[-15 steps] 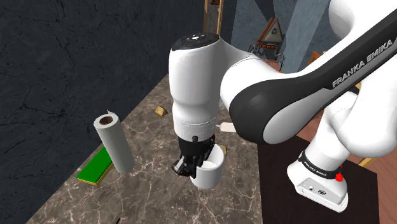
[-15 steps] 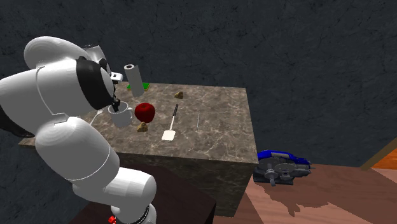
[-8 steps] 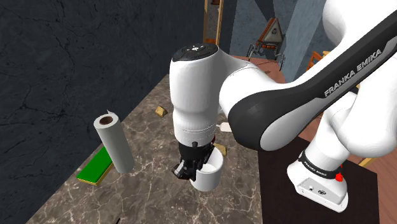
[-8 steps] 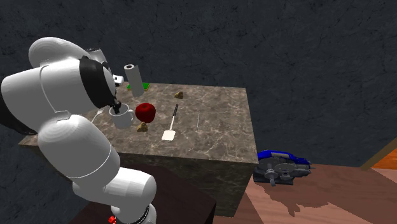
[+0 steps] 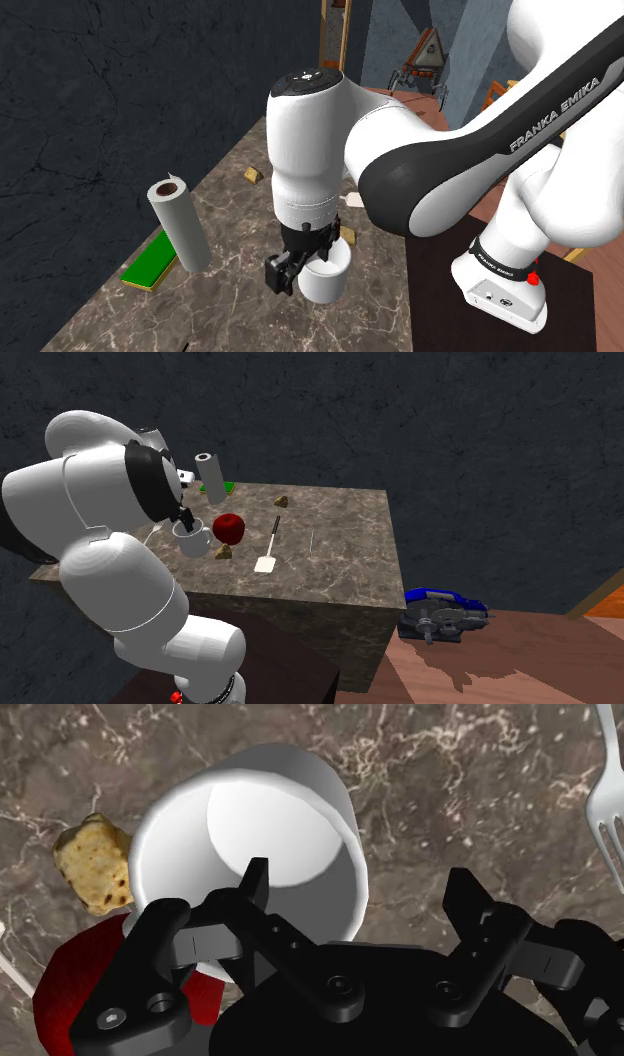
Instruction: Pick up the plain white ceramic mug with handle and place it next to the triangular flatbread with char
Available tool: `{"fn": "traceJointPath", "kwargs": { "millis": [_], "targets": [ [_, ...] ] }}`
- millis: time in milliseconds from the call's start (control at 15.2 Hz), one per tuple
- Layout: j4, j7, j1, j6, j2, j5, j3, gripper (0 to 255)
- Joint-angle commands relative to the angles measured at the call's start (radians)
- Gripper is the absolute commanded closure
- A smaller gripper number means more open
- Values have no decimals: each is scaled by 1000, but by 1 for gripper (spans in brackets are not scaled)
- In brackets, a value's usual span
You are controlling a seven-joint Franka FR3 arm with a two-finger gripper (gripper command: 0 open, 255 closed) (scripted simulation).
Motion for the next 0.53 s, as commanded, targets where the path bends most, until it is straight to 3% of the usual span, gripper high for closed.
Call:
{"fn": "traceJointPath", "kwargs": {
  "millis": [0, 264, 462],
  "targets": [
    [0, 0, 0, 0, 0, 0, 0, 0],
    [76, -25, -1, -130, -62, 31, -13, 0],
    [76, -25, -1, -130, -62, 31, -13, 0]
  ]
}}
